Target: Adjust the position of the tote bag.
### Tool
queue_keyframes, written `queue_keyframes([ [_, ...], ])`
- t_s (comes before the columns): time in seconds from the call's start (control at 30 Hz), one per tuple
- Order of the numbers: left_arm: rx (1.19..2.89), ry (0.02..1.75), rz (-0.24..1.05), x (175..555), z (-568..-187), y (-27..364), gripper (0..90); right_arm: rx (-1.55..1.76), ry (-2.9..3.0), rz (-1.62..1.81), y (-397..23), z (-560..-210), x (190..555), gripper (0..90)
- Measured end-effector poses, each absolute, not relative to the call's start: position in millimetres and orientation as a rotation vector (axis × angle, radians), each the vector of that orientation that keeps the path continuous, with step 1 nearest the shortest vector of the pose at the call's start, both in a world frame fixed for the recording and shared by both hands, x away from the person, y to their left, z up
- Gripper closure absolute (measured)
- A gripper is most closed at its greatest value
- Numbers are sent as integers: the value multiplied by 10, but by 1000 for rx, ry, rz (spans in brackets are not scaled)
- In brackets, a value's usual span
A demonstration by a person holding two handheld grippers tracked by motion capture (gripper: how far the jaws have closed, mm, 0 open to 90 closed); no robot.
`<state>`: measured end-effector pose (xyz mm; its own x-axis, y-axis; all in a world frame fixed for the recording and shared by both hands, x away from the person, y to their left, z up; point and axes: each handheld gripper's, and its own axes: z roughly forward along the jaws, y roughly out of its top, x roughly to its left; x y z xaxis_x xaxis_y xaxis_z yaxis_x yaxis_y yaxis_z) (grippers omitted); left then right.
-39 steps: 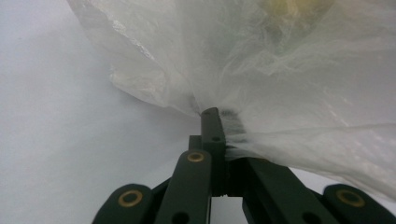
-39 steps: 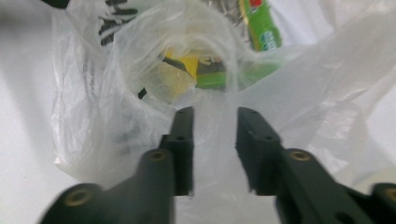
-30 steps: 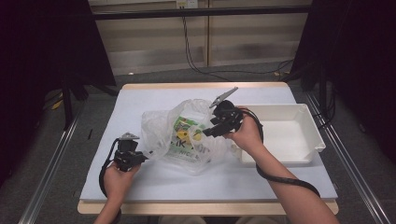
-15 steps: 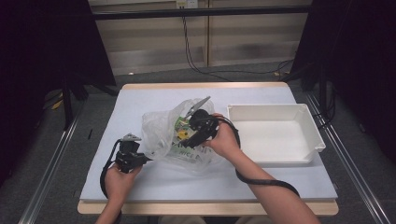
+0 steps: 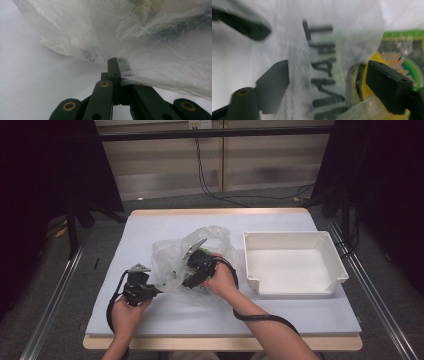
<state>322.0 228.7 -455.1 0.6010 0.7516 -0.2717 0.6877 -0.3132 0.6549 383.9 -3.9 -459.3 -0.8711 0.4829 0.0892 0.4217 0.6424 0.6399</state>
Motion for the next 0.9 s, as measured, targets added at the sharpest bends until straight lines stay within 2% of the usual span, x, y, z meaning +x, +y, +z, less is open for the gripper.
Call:
queue_keyframes([
  [0.03,2060,1136,103,3224,-4549,2306,833,755,2768,1048,-50,-4616,3827,263],
  [0.17,2073,1084,152,3237,-4555,2356,515,707,2785,1079,-123,-4567,3795,639],
  [0.27,2090,1054,138,3247,-4561,2394,427,701,2802,1049,-172,-4532,3786,805],
  [0.33,2100,1028,142,3252,-4567,2428,370,715,2816,1046,-217,-4527,3788,870],
  [0.37,2111,1019,159,3255,-4562,2452,321,731,2817,1040,-237,-4523,3787,883],
  [0.5,2063,1040,176,3278,-4539,2589,232,745,2808,1052,-287,-4523,3781,890],
  [0.73,1990,1043,205,3348,-4339,2612,181,683,2813,1053,-276,-4507,3724,888],
  [0.9,2018,1032,231,3491,-4274,2521,164,677,2822,1055,-279,-4501,3699,888],
])
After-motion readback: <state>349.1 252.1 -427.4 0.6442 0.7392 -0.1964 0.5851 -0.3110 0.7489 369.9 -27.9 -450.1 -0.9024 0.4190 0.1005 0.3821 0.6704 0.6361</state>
